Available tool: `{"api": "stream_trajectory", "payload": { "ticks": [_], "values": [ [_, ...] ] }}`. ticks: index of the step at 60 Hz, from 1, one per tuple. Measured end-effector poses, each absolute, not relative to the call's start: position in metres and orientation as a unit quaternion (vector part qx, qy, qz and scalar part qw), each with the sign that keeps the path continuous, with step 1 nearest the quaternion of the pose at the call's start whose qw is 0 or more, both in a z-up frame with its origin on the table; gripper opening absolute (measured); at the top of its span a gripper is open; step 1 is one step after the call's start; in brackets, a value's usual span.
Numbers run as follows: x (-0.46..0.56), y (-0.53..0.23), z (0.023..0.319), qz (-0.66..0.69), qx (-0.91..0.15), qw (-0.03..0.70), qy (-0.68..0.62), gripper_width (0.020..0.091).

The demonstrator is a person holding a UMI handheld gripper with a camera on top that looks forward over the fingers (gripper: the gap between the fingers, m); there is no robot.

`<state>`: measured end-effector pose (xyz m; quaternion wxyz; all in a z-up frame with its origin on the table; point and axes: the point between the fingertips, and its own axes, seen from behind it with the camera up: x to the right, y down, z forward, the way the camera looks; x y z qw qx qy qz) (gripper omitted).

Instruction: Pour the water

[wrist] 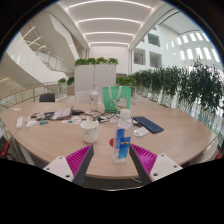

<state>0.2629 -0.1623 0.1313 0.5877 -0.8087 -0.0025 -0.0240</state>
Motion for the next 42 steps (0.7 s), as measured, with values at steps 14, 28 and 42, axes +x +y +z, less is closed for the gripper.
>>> {"api": "stream_trajectory", "payload": {
  "ticks": [14,28,42],
  "values": [
    [0.306,-0.060,0.068,-0.008,-0.808,0.589,0.023,0.0817],
    [0.305,-0.010,0.060,0.010,-0.795,0.607,0.009,0.0509],
    [0.304,0.001,0.057,0.028,-0.803,0.594,0.021,0.0448]
  ]
}}
